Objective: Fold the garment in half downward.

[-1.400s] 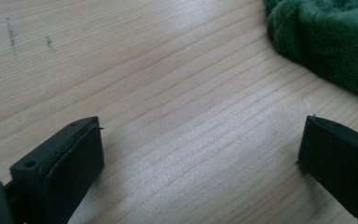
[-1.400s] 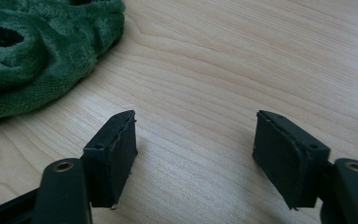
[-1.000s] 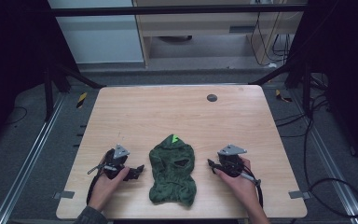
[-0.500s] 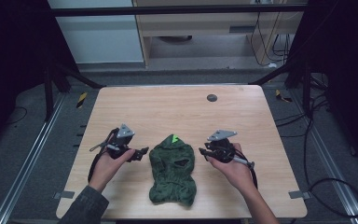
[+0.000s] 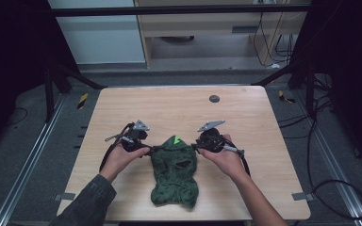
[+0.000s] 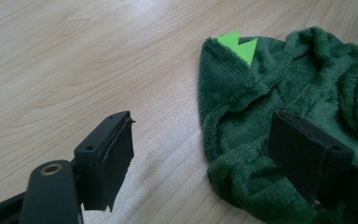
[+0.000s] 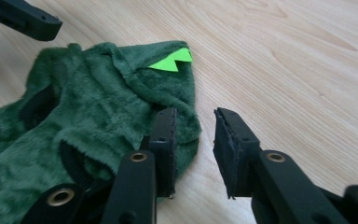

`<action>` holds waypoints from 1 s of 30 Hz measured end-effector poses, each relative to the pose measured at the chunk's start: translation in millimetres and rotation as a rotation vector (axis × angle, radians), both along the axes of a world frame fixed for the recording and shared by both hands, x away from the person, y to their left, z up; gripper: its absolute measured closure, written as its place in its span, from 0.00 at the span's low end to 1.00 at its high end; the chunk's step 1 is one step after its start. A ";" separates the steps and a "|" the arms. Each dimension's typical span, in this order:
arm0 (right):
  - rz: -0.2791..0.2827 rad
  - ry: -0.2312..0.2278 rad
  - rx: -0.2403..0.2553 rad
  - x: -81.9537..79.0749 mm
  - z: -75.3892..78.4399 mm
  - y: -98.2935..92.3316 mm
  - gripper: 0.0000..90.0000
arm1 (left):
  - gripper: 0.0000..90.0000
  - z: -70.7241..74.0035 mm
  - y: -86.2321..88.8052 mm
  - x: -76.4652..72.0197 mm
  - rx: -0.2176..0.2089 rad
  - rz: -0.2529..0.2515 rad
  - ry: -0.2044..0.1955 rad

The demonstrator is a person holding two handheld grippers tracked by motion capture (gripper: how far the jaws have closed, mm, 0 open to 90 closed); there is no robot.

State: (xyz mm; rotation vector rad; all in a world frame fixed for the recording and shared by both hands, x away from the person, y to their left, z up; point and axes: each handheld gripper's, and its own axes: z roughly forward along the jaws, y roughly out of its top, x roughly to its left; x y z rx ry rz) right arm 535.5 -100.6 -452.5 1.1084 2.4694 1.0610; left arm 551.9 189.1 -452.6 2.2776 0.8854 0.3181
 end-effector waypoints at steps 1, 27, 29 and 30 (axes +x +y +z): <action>0.010 0.014 -0.016 3.3 -5.2 4.2 0.70 | 0.24 -1.1 -0.1 0.0 0.014 -0.003 0.001; 0.045 0.086 -0.093 19.4 -34.1 23.1 0.63 | 0.52 -32.2 -3.7 5.5 0.016 -0.048 0.096; 0.055 0.085 -0.107 19.7 -33.4 26.5 0.68 | 0.61 -31.7 -6.7 3.7 0.018 -0.067 0.099; 0.059 0.083 -0.114 19.7 -33.1 27.4 0.70 | 0.64 -31.5 -7.1 3.3 0.019 -0.074 0.101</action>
